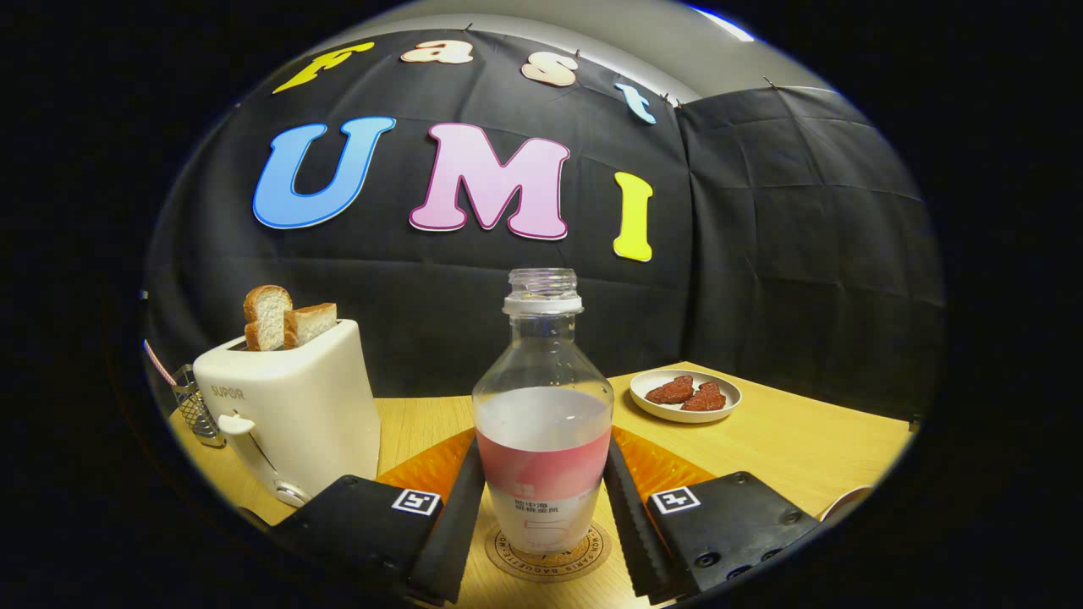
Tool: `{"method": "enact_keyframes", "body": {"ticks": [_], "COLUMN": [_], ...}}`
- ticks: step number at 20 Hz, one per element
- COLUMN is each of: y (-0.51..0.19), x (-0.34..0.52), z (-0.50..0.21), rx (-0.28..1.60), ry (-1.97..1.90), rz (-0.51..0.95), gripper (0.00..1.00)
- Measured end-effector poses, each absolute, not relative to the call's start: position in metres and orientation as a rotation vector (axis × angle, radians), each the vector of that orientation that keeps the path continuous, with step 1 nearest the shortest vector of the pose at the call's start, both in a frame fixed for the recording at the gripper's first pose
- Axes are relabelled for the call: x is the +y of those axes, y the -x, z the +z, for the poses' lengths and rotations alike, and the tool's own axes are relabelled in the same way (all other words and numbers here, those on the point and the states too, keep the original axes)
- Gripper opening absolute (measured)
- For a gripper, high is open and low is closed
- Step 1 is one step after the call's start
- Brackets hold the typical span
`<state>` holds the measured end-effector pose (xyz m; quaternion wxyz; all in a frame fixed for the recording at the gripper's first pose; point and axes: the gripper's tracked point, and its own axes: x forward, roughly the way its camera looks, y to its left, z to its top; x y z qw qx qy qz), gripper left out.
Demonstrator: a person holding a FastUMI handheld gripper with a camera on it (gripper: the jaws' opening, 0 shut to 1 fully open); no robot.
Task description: Take the bottle from table, then pour the juice into the cup, finally place the bottle on the coaster
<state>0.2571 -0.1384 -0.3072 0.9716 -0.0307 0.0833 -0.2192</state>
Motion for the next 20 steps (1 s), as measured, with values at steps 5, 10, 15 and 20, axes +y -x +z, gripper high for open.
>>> {"method": "enact_keyframes", "body": {"ticks": [5, 10, 15, 20], "y": [-0.261, -0.256, -0.253, -0.248], "x": [-0.141, -0.142, -0.146, -0.146], "z": [-0.321, -0.325, -0.330, -0.327], "rx": [0.186, 0.184, 0.207, 0.205], "ry": [0.041, 0.021, 0.018, 0.003], "rz": [-0.459, -0.470, -0.489, -0.486], "gripper": [0.75, 0.77, 0.92, 1.00]}}
